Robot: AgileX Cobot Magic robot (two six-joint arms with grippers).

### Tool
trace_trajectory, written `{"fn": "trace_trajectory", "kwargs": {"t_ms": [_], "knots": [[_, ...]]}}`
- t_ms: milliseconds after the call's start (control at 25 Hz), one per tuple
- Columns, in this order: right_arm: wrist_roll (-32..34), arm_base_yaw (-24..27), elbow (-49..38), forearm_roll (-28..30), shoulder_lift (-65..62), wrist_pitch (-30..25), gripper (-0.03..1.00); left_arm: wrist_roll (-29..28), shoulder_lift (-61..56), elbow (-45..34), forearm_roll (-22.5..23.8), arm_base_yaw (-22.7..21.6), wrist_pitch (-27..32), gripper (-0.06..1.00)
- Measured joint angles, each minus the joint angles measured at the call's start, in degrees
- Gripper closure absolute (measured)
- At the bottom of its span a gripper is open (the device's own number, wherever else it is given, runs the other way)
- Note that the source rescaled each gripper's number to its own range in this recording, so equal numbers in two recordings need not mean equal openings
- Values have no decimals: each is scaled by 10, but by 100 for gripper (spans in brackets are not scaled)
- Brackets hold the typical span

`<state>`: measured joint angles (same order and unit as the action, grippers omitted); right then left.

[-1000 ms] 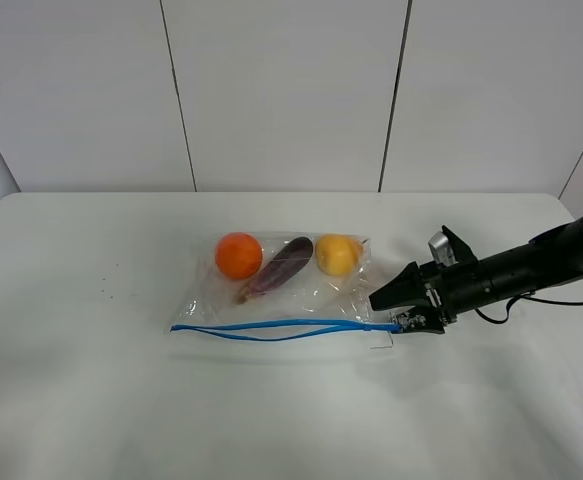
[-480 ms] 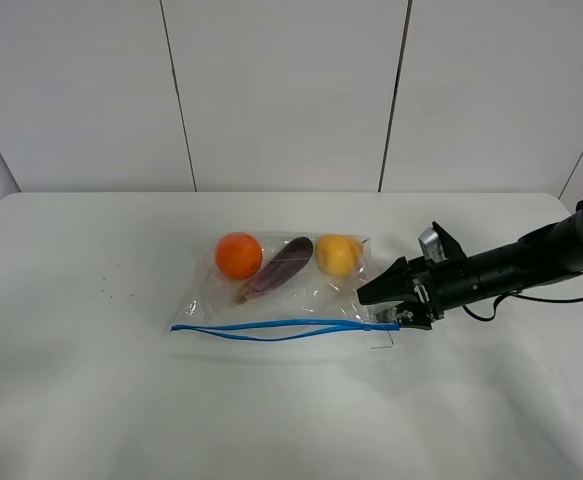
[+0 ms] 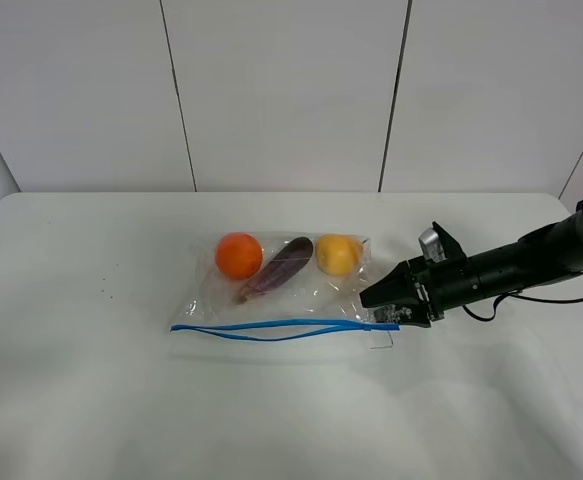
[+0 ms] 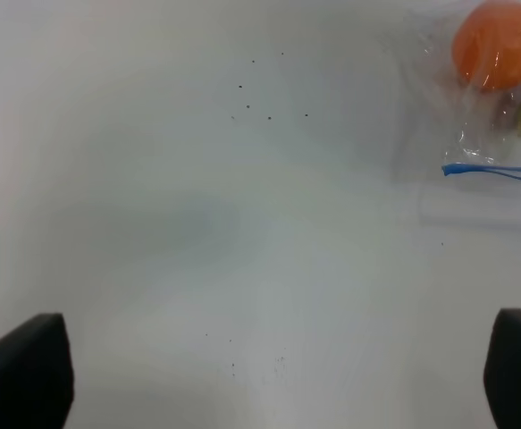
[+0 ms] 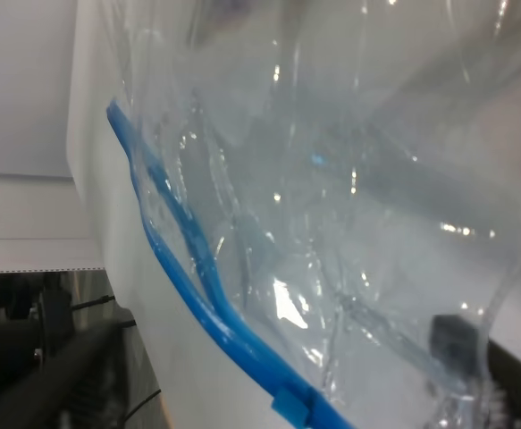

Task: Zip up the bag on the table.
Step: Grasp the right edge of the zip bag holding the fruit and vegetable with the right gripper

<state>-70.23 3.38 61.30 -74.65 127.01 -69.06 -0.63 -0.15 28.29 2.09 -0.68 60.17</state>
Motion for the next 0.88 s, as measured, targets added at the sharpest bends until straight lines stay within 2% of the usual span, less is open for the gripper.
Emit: {"fn": "trace_trajectory", "kwargs": {"t_ms": [320, 880], "knots": [[0, 0, 0, 2, 0, 0, 41, 0, 0, 0, 0, 0, 0, -5], [1, 0, 0, 5, 0, 1, 89, 0, 0, 0, 0, 0, 0, -5]]}}
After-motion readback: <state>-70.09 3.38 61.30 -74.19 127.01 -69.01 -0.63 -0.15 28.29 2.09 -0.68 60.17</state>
